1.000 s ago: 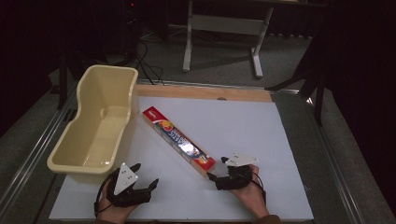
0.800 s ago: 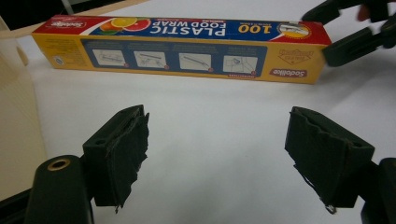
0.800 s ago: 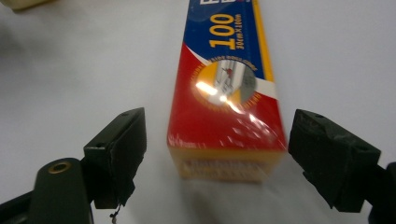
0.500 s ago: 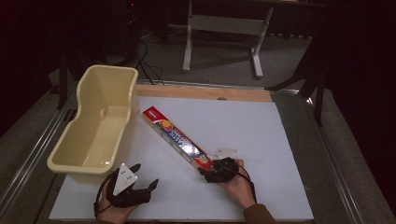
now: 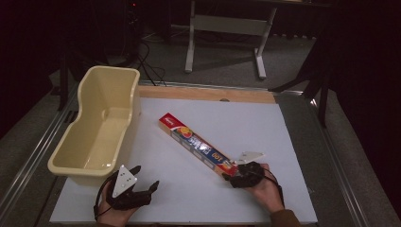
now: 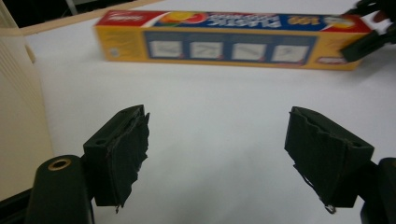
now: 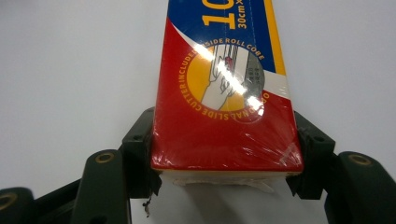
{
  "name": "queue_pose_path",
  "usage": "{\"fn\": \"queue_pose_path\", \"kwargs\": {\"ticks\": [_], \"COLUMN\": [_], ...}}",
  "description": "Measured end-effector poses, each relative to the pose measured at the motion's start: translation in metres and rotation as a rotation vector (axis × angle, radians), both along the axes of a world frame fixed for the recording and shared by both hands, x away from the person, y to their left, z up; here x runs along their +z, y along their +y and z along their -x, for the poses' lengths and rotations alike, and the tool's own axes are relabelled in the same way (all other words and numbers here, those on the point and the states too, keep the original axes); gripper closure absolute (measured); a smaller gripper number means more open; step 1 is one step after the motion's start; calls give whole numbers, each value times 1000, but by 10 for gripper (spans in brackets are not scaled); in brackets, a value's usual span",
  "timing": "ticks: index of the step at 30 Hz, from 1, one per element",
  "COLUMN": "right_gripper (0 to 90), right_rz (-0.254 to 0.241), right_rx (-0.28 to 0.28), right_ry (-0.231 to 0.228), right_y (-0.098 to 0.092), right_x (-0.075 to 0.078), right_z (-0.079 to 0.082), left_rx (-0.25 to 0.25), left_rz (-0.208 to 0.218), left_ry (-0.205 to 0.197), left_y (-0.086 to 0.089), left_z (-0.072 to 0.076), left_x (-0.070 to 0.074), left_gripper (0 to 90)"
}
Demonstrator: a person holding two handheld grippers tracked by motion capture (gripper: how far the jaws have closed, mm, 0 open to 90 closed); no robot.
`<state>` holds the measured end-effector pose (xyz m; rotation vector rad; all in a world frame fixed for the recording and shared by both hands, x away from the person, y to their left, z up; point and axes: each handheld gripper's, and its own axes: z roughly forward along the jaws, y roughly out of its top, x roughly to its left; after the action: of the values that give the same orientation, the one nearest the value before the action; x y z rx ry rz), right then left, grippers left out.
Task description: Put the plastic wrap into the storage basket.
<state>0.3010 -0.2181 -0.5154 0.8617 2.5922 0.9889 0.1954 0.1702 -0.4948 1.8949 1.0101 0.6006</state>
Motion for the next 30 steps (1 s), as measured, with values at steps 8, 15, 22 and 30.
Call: {"fn": "queue_pose_path", "kwargs": {"ticks": [8,15,22,30], "right_gripper": [384,383,200,138], "right_rz": [8,27,63,75], "right_rx": [-34,-64,-96,-85], "right_ry": [18,27,108,58], "right_y": [-67,-117,-129,-98], "right_x": [3,7,7,41], "right_z": [26,44,47,32], "left_rx": [6,3,4,0], "left_rz": [5,6,9,9], "left_ry": [6,5,12,13], "left_y": [0,0,0,-1], "left_z": [-1,-1,-2,-3], "left_x": [-1,-1,-1,-1], "left_gripper": [213,213,213,213]}}
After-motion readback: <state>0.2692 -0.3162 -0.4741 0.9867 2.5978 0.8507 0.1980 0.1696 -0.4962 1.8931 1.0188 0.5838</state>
